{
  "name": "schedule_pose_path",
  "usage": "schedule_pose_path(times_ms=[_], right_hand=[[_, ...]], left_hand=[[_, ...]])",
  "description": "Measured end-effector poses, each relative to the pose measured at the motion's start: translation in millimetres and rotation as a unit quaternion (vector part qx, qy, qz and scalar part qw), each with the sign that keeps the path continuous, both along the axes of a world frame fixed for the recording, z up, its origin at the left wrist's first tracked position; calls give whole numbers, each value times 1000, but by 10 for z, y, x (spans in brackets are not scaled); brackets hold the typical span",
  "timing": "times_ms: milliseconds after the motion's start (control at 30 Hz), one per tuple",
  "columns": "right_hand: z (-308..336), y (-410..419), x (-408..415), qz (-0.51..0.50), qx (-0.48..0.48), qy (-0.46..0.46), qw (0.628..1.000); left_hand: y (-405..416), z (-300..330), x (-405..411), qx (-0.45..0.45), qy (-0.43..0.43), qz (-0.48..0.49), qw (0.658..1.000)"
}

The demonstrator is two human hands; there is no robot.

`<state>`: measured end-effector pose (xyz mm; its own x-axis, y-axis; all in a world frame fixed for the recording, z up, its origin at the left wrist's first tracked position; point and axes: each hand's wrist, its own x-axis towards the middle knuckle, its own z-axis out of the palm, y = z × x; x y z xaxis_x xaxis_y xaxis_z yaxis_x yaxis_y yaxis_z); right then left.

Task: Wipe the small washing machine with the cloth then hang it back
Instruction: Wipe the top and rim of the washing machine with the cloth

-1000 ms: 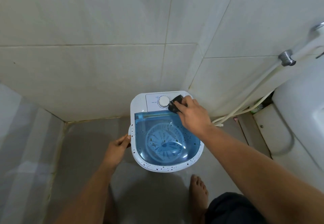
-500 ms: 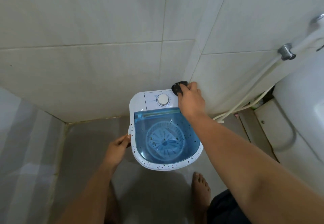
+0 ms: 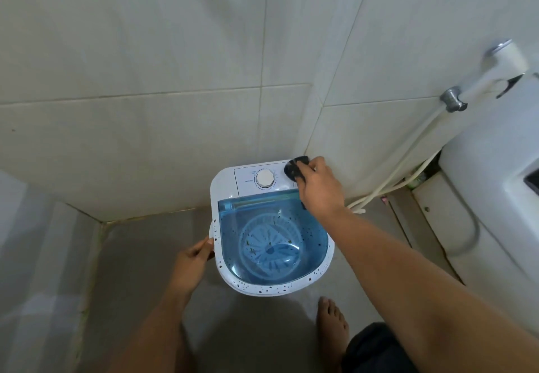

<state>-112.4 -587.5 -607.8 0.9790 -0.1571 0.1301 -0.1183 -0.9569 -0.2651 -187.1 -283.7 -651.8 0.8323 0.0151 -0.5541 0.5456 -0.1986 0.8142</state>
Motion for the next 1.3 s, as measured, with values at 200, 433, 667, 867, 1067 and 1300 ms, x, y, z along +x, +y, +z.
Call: schedule_pose_path(times_ms=[200,433,667,867,1067,1300], right_hand=[[161,217,329,-26,6,51,998],[365,130,542,19,-84,115,990],[499,1387,579,98,-92,153,979],[493,1272,638,161,-82,136,974],[415,118,481,61,-55,120,989],[135,-84,-185,-30,-63,61,996]], left_hand=[[-4,17,-11,-12,-1,-4,1000],[18,-32,15,-11,2,-8,1000],[8,-23,-11,0,9,-6,1000],[-13,27,-2,11,9,-15,1000],[1,36,0,-2,8,-10,1000],[12,87,-11,-27,12,-21,999]])
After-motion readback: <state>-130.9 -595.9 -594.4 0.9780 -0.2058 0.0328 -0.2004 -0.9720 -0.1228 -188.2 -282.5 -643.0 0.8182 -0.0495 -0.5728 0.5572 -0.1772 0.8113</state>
